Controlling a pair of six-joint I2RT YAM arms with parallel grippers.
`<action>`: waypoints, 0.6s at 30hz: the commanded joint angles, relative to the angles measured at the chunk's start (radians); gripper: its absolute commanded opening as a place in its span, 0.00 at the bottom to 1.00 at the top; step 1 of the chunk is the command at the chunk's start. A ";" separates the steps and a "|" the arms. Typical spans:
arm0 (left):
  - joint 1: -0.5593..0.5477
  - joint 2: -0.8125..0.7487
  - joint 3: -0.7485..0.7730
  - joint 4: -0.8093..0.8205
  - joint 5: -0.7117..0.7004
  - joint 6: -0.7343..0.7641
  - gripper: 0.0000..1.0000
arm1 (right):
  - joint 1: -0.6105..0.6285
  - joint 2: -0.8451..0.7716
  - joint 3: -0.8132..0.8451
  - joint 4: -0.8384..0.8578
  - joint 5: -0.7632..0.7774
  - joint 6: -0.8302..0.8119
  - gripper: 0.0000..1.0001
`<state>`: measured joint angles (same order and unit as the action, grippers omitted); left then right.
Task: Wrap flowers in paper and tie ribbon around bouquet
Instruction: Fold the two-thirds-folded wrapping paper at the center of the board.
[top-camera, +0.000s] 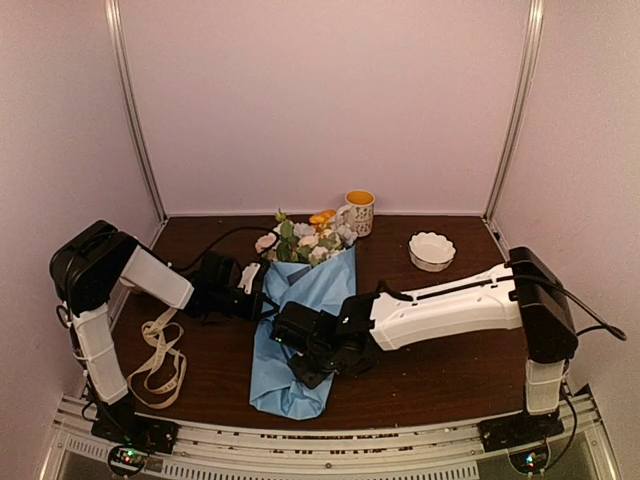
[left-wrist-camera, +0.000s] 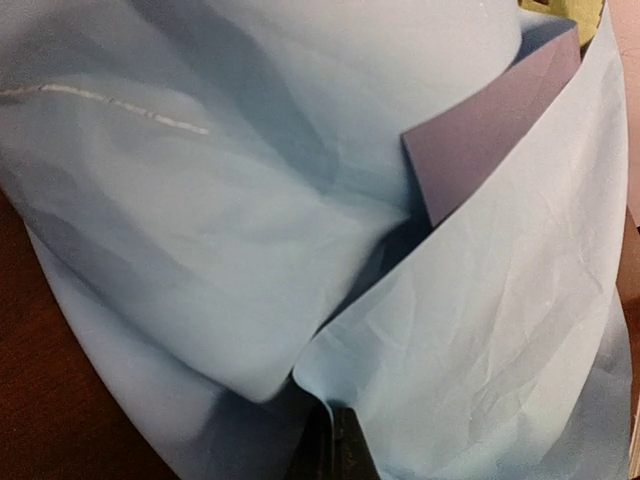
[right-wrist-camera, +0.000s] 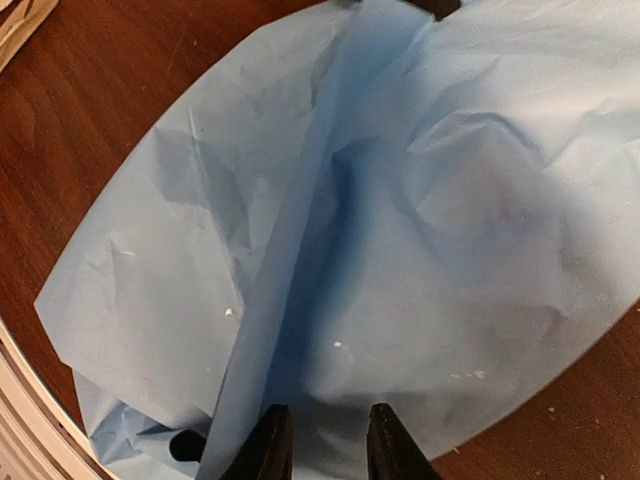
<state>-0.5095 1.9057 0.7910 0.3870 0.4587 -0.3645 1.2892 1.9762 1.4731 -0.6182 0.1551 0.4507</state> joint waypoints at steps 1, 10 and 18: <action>0.010 0.060 -0.035 -0.051 -0.025 -0.002 0.00 | 0.011 0.048 0.057 0.005 -0.159 0.027 0.27; 0.014 0.078 -0.048 -0.027 -0.022 -0.014 0.00 | 0.060 0.154 0.145 -0.002 -0.232 -0.036 0.26; 0.040 0.068 -0.026 -0.041 -0.009 -0.016 0.00 | 0.078 0.233 0.189 -0.163 -0.168 -0.023 0.23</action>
<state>-0.4957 1.9259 0.7769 0.4507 0.4961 -0.3759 1.3621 2.1792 1.6653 -0.6640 -0.0284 0.4152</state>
